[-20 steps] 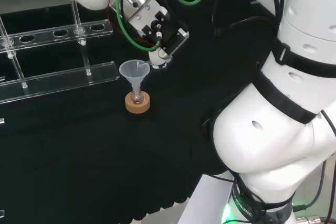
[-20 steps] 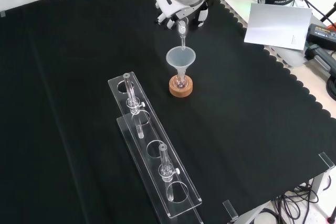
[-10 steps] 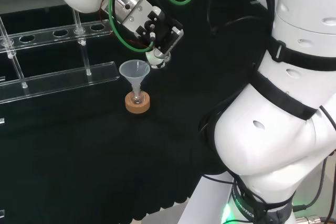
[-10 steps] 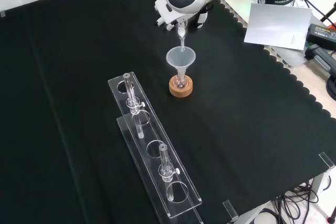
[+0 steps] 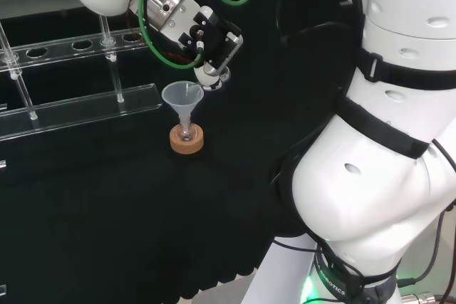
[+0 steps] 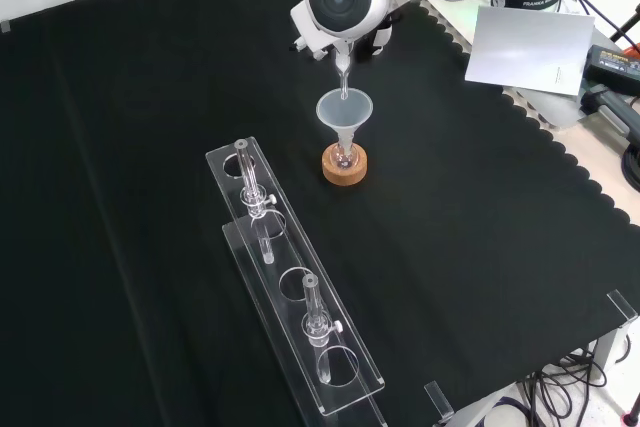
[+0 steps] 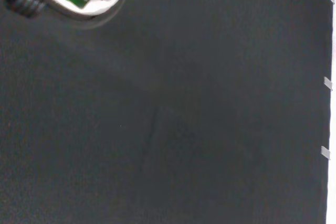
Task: Pour all the NaCl from the weighing funnel into the round-bottom flask.
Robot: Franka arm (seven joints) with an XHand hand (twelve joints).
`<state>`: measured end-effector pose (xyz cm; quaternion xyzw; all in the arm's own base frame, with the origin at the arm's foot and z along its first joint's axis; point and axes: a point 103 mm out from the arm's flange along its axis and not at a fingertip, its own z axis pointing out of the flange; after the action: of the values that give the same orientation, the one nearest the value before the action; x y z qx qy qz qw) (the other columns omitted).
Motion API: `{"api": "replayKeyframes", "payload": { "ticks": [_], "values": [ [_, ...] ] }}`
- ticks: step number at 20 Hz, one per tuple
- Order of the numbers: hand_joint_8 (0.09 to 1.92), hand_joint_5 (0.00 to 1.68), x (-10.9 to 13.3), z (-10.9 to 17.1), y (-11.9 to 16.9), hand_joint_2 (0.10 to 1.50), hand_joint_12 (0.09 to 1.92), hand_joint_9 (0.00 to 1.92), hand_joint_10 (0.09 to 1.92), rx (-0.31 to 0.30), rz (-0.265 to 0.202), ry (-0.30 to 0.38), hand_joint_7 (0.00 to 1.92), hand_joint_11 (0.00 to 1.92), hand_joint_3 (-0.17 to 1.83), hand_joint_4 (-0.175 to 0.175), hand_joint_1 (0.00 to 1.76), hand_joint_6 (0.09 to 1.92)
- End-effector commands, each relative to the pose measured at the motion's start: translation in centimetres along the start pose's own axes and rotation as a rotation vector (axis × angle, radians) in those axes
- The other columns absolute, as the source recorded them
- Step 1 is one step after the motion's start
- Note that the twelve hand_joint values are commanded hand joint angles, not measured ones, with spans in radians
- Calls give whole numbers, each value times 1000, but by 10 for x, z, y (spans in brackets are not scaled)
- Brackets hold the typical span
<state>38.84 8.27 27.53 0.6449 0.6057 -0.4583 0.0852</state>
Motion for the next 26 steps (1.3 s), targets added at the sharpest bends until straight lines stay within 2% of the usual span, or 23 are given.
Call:
{"api": "replayKeyframes", "payload": {
  "ticks": [1,17,26],
  "values": [
    [649,1248,0,-1,1,635,1046,1145,299,17,12,-21,629,879,713,175,1122,746],
    [646,1244,10,-12,2,637,1040,1141,287,50,34,-94,618,876,713,175,1121,751],
    [646,1242,16,-18,2,638,1033,1141,279,76,55,-157,612,886,711,175,1120,754]
  ]
}}
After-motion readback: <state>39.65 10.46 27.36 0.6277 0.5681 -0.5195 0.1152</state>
